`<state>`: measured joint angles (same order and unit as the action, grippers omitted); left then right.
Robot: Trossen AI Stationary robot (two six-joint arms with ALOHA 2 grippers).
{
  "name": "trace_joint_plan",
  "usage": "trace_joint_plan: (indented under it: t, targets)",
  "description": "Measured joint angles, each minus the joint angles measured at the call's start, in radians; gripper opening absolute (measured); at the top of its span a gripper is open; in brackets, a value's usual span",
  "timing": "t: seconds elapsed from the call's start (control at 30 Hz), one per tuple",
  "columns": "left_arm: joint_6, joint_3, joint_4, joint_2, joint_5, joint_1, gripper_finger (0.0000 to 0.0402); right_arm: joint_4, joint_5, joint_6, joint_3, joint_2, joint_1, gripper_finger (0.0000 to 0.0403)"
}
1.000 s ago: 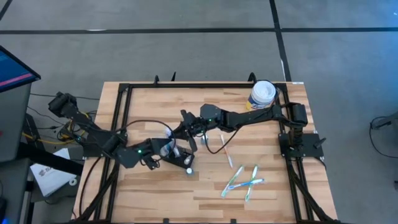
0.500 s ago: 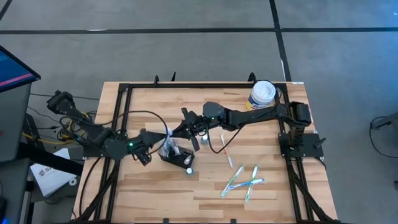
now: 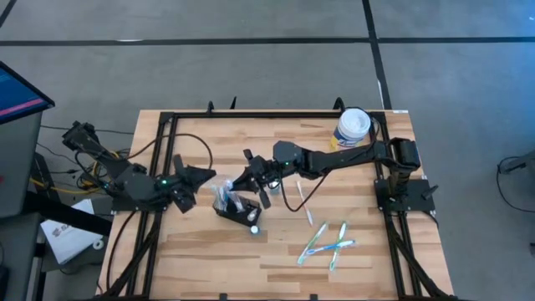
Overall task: Pick & Place toothbrushing station
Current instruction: Put the purple toothbrush into the right compartment of the wire organizer
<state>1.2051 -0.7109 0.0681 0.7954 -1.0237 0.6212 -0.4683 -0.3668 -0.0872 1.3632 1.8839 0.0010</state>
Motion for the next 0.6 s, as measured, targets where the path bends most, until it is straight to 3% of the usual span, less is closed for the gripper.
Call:
trace_joint_plan:
  t: [0.2, 0.6]
  targets:
    - [-0.144, 0.0, -0.009, -0.033, 0.0, 0.0, 0.0012, 0.033, 0.009, 0.055, 0.0, -0.022, 0.007, 0.0001]
    - [-0.328, 0.0, -0.049, -0.076, 0.0, -0.001, 0.0012, 0.161, 0.162, 0.164, 0.001, -0.08, 0.062, 0.0001]
